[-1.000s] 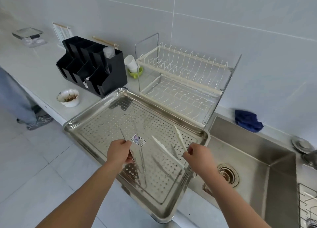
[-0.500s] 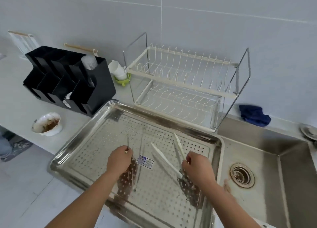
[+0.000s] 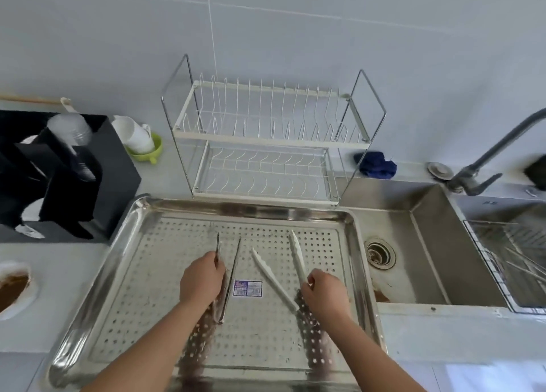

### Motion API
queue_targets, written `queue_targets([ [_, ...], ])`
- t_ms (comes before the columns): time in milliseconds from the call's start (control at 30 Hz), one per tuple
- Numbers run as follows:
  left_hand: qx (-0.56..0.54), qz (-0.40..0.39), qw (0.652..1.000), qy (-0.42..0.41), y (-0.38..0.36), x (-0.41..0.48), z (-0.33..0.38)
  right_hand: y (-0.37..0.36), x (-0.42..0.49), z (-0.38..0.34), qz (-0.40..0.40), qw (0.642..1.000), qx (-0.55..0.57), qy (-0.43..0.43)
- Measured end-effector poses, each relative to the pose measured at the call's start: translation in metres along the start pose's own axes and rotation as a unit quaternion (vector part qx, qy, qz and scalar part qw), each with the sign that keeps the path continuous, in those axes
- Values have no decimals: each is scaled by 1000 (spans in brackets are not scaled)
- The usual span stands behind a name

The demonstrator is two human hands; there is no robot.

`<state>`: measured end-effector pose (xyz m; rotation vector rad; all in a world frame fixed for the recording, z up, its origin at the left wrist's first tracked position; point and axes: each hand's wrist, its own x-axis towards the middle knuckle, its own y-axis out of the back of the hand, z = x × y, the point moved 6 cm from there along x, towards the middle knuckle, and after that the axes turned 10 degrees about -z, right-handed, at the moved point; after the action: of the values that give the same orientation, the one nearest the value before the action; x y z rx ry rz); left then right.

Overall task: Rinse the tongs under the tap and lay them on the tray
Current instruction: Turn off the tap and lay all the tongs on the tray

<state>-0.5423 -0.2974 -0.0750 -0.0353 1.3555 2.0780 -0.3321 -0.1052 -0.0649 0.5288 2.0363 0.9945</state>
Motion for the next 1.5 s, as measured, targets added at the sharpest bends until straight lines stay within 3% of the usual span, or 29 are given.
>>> queue_targets([
  [700,64,-23,998,-4,2,-15,1,-7,5,1,1,1000,6,-24],
  [900,181,8,980,-82,10,-22,30,15,-7,0,38,999,5,-29],
  [1167,227,22,951,-208,1,-39,105,54,-31,19,87,995,4,-42],
  [1500,253,2,912,-323,-50,-82,233,109,-78,129,141,983,54,-102],
])
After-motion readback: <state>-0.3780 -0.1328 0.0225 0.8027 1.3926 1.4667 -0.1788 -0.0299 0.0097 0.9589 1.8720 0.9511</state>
